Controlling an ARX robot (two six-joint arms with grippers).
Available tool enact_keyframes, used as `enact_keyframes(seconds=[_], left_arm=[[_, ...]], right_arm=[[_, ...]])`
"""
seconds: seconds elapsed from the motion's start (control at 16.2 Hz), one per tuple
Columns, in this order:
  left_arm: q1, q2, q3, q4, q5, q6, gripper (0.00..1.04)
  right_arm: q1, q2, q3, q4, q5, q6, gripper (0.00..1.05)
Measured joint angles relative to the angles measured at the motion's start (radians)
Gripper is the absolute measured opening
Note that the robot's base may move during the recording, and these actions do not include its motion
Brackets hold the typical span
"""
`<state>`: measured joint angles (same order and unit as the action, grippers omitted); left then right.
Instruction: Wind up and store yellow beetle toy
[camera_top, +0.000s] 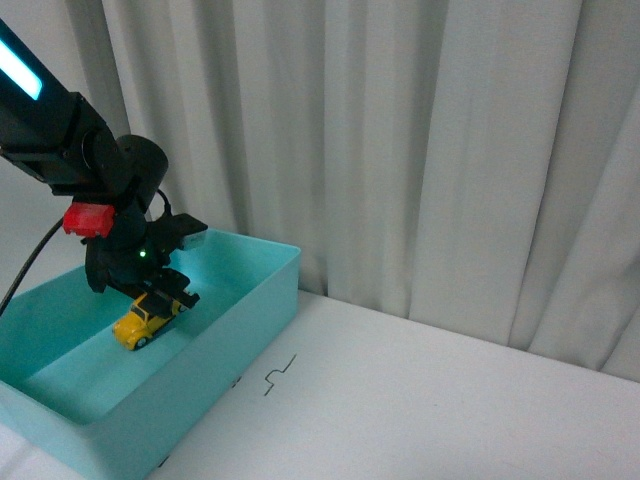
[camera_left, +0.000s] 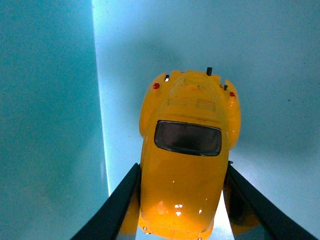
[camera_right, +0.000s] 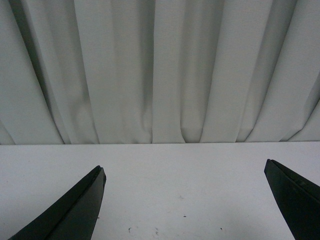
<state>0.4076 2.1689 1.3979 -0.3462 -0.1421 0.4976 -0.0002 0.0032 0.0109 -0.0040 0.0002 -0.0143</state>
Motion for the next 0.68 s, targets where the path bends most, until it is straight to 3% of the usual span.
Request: enact_keyframes(seconds=[0.31, 0.68], left_arm=[[0.000, 0.014, 0.002, -0.018, 0.058, -0.009, 0.98], [0.006, -0.231, -0.051, 0.154, 0.152, -0.077, 0.98]], right_arm=[[0.000, 0.000, 0.000, 0.000, 0.000, 0.000, 0.98], [0.000, 0.000, 0.000, 0.000, 0.000, 0.000, 0.98]])
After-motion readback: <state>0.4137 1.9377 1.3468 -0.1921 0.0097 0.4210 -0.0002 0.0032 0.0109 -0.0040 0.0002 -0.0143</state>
